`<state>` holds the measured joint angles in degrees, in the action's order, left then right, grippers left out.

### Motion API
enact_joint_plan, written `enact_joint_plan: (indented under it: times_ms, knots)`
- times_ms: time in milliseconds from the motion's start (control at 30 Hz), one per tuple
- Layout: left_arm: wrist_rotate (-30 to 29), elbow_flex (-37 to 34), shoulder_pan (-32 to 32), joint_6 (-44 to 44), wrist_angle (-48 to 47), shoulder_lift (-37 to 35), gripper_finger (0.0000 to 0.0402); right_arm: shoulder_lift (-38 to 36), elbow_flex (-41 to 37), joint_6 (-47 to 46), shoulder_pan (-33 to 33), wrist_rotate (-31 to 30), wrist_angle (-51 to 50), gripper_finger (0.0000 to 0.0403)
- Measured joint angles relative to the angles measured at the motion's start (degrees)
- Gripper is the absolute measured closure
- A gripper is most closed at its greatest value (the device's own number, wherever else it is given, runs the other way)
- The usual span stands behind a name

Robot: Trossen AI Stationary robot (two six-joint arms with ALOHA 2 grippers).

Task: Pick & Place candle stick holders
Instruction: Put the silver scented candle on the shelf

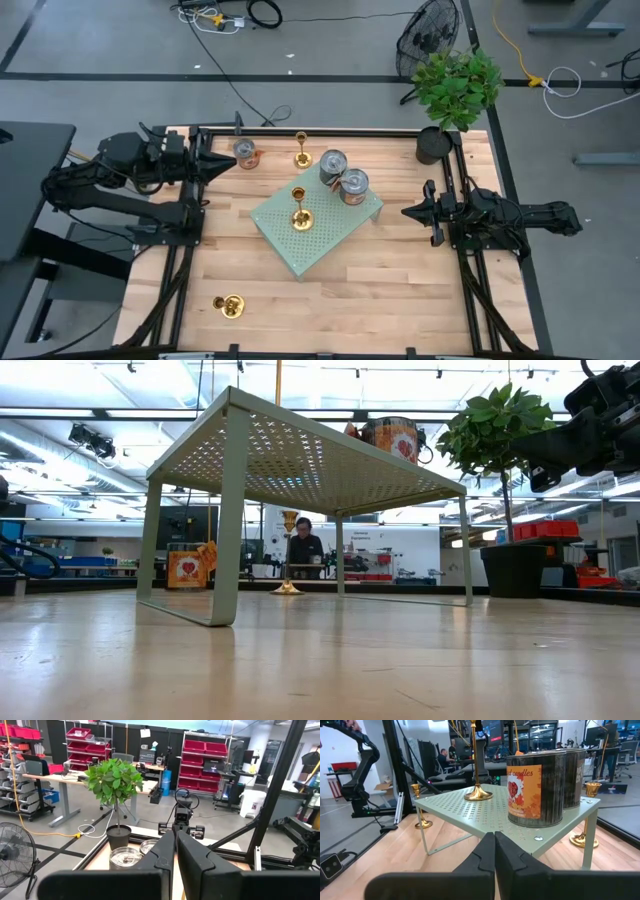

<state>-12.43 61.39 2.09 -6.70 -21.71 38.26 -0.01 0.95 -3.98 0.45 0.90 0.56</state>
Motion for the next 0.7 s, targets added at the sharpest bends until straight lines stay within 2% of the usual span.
enact_joint_plan:
  times_ms: [267,500,700]
  knots:
    - [-0.4,0.0,-0.1,0.1,0.0,0.0,0.0376,0.0,0.0,0.0,0.0,0.0,0.0,0.0400]
    - [-5.8,0.0,-1.1,2.3,0.0,0.0,0.0376,0.0,0.0,0.0,0.0,0.0,0.0,0.0400]
    - [-2.0,0.0,-5.5,2.9,0.0,0.9,0.0376,0.0,0.0,0.0,0.0,0.0,0.0,0.0400]
